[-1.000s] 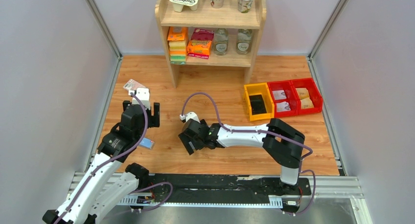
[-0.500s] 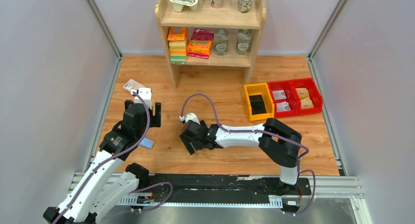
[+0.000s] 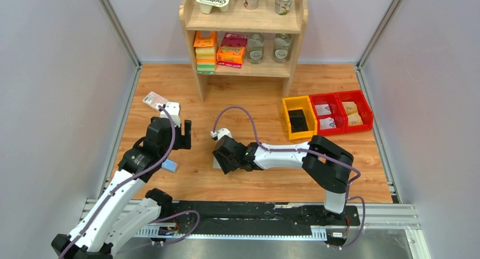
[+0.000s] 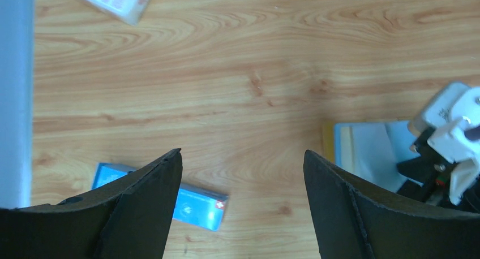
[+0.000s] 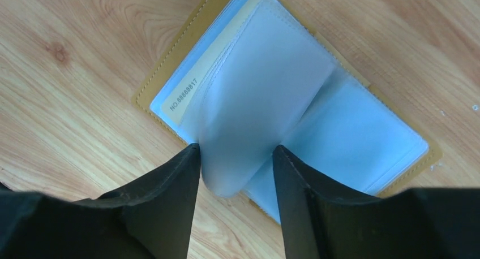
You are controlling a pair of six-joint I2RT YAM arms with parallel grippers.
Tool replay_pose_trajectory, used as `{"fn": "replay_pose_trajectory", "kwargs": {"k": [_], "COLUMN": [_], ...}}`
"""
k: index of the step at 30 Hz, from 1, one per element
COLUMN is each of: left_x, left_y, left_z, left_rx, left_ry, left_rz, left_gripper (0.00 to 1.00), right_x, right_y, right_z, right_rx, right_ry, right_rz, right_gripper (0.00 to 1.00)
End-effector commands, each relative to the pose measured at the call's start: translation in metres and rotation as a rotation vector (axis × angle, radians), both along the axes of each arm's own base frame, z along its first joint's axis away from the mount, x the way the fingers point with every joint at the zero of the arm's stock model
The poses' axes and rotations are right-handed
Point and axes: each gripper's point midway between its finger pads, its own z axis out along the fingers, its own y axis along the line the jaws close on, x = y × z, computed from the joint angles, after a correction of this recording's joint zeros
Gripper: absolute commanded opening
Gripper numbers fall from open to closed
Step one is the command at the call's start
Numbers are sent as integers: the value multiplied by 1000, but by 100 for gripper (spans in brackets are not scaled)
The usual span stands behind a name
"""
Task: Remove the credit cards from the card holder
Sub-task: Remove the credit card from the card holder.
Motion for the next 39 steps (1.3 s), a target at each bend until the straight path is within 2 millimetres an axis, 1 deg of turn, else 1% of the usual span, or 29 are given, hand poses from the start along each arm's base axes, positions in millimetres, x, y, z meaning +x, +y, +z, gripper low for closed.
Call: {"fn": "replay_pose_trajectory", "kwargs": {"k": [1, 4, 5, 6, 7, 9, 11, 16, 19, 20, 21, 22, 23, 25, 26, 30, 33, 36, 37, 38, 39], "left_x": [-7, -9, -8, -8, -9, -8, -6, 2, 9, 10, 12, 14, 14, 14, 15, 16, 18, 18, 18, 18, 16], "left_y": [-36, -61, -71, -75, -87, -100, -108, -122, -129, -132, -133, -135, -135, -141, -146, -155, -164, -173, -179, -181, -185], "left_z": [0, -11, -17, -21, -28, -39, -52, -77, -92, -94, -100, -102, -109, -115, -117, -124, -124, -124, -119, -119, -116], "left_rx": [-194, -303, -354, -375, -428, -480, -510, -560, -565, -567, -560, -561, -555, -570, -587, -625, -655, -691, -719, -729, -751], "left_ry": [72, 136, 158, 170, 198, 241, 282, 358, 397, 407, 426, 433, 453, 473, 483, 510, 519, 541, 537, 544, 548], "left_rz": [-80, -130, -146, -148, -172, -192, -192, -168, -165, -171, -167, -171, -166, -181, -192, -209, -238, -273, -302, -306, -324], "left_gripper": [85, 81, 80, 79, 76, 73, 68, 63, 58, 55, 53, 52, 52, 51, 49, 49, 49, 49, 49, 49, 49], "right_x": [-9, -9, -8, -7, -6, -6, -4, -2, -6, -2, -3, -3, -3, -1, 0, 0, 3, 5, 6, 7, 8], "right_y": [5, 3, 2, 1, 1, -2, -5, -9, -12, -7, -8, -8, -7, -8, -8, -7, -4, -4, -4, -5, -5], "right_z": [-4, -5, -5, -4, -3, -2, -3, -3, -7, -2, -4, -3, -3, -1, 0, 10, 24, 32, 36, 38, 40], "right_rx": [78, 104, 114, 124, 137, 162, 176, 203, 199, 227, 228, 234, 242, 257, 263, 315, 375, 411, 420, 426, 431], "right_ry": [71, 83, 88, 90, 93, 113, 116, 120, 131, 117, 118, 117, 114, 109, 110, 86, 56, 36, 29, 21, 13], "right_rz": [47, 55, 54, 52, 52, 53, 52, 61, 73, 79, 83, 86, 89, 92, 92, 107, 119, 125, 123, 119, 113], "right_gripper": [49, 37, 35, 32, 30, 26, 23, 20, 19, 19, 19, 19, 19, 19, 19, 19, 19, 21, 23, 26, 31]}}
